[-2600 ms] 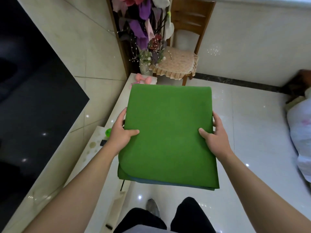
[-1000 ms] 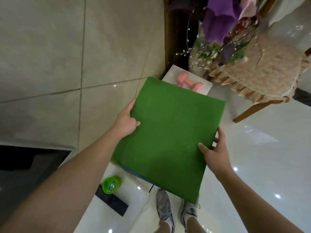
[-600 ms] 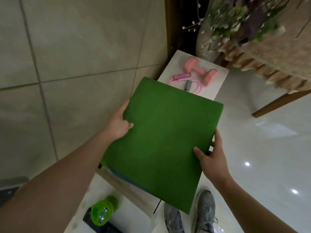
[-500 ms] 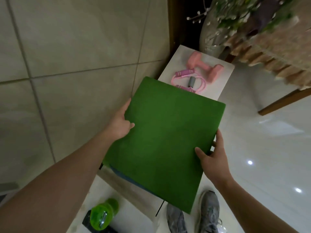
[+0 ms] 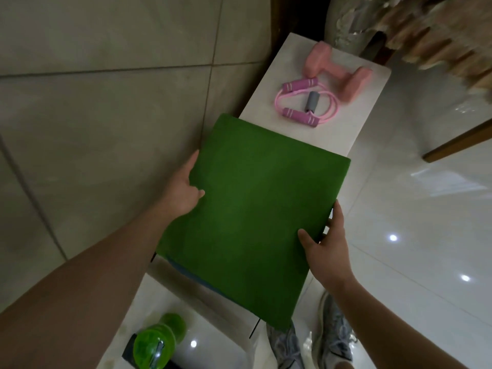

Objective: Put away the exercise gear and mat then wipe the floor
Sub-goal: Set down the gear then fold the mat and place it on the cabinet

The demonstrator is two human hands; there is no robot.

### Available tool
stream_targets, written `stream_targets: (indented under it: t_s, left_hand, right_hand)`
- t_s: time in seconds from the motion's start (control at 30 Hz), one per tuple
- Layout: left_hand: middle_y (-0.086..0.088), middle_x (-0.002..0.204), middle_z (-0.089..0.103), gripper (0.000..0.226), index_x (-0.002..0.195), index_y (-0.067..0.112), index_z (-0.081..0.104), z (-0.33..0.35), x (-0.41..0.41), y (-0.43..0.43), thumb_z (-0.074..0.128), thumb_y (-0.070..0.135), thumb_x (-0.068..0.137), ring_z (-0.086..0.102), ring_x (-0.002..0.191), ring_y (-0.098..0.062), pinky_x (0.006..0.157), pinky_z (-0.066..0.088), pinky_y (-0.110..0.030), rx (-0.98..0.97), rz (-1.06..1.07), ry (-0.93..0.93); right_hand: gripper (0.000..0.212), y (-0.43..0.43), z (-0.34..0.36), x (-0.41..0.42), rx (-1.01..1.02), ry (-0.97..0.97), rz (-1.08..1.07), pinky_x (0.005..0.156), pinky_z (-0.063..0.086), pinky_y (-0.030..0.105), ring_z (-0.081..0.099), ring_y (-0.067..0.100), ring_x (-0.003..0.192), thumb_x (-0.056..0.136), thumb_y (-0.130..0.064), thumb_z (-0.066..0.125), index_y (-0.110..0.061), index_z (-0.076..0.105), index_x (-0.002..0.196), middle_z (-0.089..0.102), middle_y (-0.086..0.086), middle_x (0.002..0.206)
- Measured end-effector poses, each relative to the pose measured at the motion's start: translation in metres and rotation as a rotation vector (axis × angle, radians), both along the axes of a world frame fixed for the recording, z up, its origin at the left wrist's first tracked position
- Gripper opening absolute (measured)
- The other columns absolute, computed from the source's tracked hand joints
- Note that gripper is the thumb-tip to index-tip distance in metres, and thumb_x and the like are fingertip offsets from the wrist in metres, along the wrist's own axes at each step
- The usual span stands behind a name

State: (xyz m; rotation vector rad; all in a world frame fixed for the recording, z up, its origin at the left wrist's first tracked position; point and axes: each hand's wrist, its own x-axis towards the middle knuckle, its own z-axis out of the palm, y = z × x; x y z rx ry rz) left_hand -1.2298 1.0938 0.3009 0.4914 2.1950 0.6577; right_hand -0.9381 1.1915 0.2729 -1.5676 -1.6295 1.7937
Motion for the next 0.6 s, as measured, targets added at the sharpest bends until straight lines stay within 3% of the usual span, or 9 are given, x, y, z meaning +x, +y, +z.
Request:
stream_targets:
  t_s: [0.23,0.43,0.6]
  left_hand:
    - [0.010,0.149,0.040,0.095,0.155,0.039,0.019,-0.022,-0.001,-0.009,0.060,-0.011,0.086,0.040,0.131,-0.006,0.109,0.030,-0.023,0.005,-0.018,-0.021]
    - [0.010,0.147,0.042,0.095,0.156,0.036,0.019,-0.035,0.000,-0.014,0.060,-0.012,0.086,0.041,0.127,-0.003,0.107,0.029,-0.020,0.008,-0.030,-0.008]
    - [0.009,0.150,0.040,0.096,0.155,0.039,0.018,-0.045,0.001,-0.019,0.060,-0.011,0.085,0.040,0.131,-0.006,0.111,0.030,-0.025,0.008,-0.032,-0.013]
  right_hand:
    - [0.091,-0.013,-0.021,0.003,-0.050,-0.034,-0.026,0.099,0.046,0.058,0.051,0.028,0.126,0.078,-0.023,0.066,-0.059,0.013,0.142,0.046,-0.003,0.140]
    - [0.091,-0.014,-0.034,0.005,-0.053,-0.032,-0.028,0.099,0.046,0.058,0.050,0.027,0.127,0.080,-0.018,0.067,-0.059,0.013,0.142,0.046,-0.003,0.140]
    - [0.092,-0.018,-0.042,0.005,-0.050,-0.043,-0.028,0.100,0.045,0.058,0.050,0.028,0.126,0.079,-0.018,0.067,-0.058,0.013,0.142,0.046,-0.002,0.138]
